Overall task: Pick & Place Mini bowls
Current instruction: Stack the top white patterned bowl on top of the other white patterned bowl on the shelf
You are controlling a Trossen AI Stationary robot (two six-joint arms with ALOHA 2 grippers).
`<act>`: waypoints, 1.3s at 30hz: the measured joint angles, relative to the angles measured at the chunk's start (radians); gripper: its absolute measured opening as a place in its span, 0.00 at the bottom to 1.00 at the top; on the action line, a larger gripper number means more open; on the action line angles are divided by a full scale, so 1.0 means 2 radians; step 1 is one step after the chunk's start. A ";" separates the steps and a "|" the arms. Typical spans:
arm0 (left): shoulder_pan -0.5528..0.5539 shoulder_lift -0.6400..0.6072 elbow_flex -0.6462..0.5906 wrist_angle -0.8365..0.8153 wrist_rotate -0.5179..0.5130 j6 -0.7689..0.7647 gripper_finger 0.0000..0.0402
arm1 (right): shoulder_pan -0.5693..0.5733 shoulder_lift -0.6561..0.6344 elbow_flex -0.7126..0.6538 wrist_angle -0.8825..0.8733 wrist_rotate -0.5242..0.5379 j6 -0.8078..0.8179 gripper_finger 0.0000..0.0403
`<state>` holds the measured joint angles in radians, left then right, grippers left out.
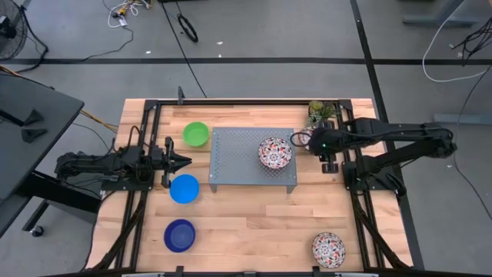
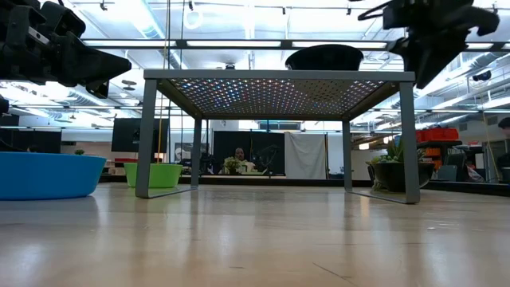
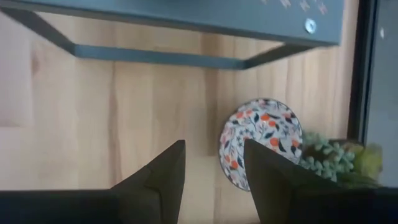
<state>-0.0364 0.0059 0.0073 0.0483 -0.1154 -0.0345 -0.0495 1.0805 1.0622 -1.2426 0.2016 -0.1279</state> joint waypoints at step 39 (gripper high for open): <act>0.000 0.000 0.000 0.000 0.000 0.000 0.11 | -0.188 -0.001 -0.003 0.006 -0.042 -0.191 0.41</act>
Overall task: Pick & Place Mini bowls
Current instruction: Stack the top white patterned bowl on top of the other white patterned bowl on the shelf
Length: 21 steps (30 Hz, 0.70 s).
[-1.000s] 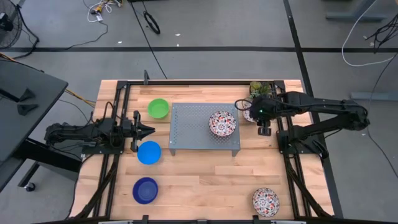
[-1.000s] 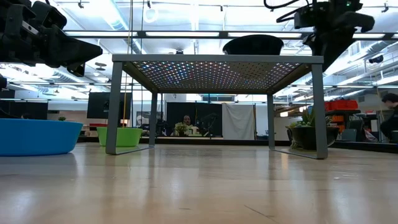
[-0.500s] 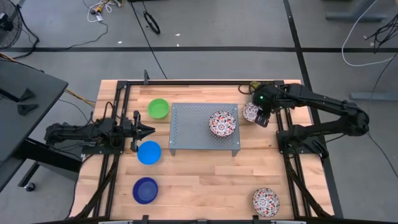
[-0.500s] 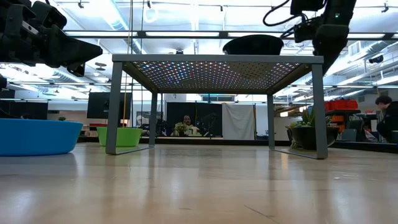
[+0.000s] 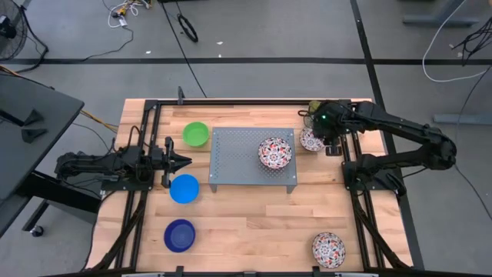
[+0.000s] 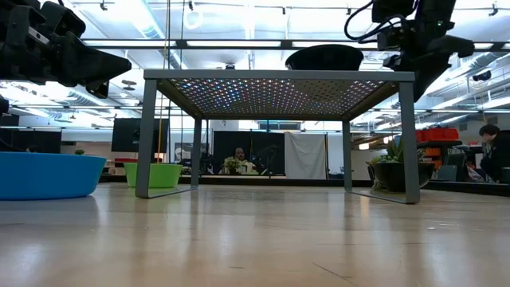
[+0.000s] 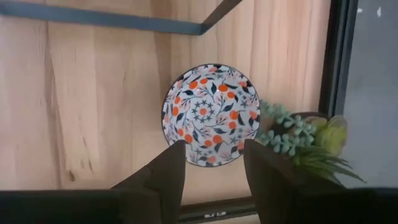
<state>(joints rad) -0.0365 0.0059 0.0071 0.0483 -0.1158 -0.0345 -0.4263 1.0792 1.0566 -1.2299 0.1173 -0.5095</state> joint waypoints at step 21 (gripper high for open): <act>0.000 0.000 0.000 0.000 0.000 0.000 0.11 | 0.000 -0.062 -0.185 0.146 -0.012 -0.082 0.41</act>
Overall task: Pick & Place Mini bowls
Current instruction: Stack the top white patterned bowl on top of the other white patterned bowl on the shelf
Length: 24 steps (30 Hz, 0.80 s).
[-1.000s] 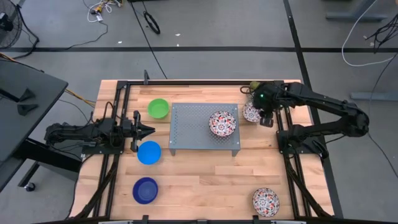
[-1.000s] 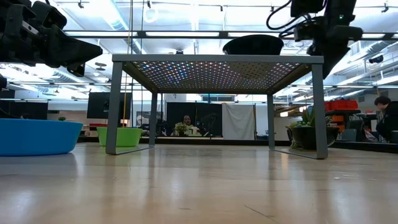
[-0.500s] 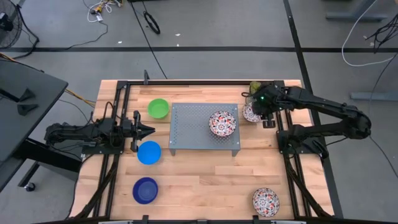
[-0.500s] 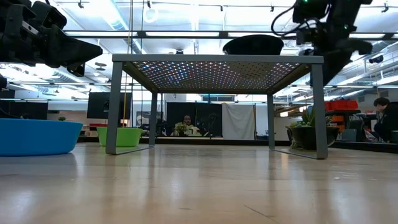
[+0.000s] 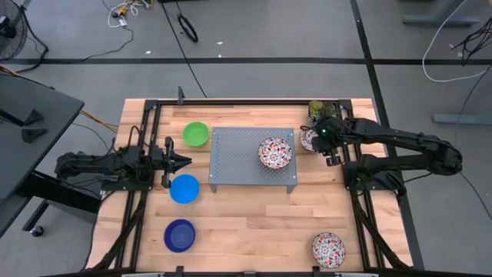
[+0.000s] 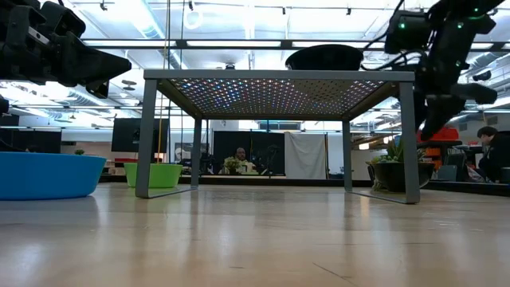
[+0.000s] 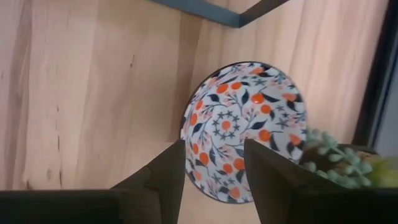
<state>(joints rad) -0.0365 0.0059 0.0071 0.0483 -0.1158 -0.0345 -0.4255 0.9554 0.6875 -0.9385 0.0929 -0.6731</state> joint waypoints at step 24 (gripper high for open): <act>0.000 0.000 0.000 0.000 0.000 0.000 0.11 | 0.000 0.005 -0.074 0.066 -0.003 -0.004 0.41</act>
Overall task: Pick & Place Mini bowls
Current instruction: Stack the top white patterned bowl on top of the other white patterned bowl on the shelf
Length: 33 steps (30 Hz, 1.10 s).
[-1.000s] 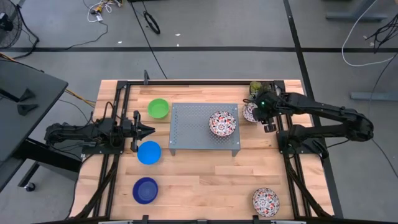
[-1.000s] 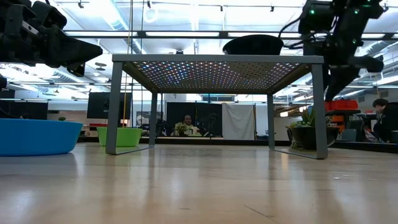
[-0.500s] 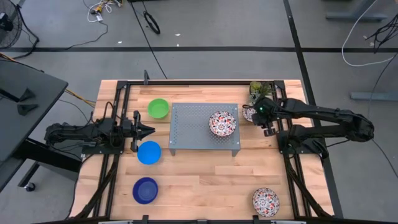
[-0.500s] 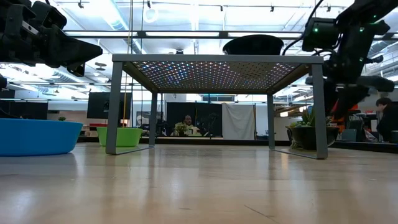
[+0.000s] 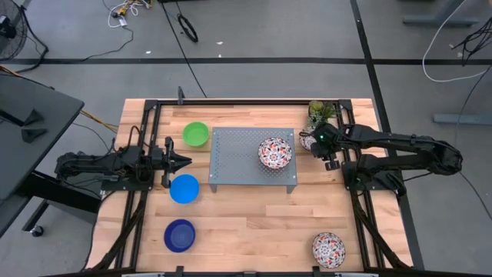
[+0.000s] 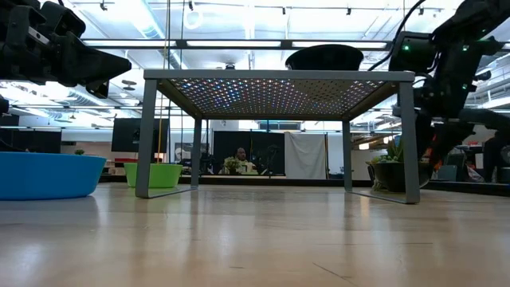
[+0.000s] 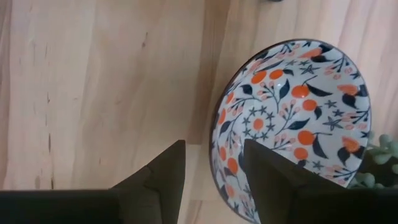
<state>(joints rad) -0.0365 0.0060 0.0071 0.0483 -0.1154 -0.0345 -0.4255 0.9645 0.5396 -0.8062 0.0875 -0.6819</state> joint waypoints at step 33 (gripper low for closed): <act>0.000 0.000 0.000 0.000 0.000 0.000 0.11 | 0.000 0.071 0.000 0.036 0.001 0.010 0.28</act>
<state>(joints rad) -0.0366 0.0061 0.0074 0.0483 -0.1156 -0.0345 -0.4255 1.1065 0.5396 -0.7345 0.0902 -0.6617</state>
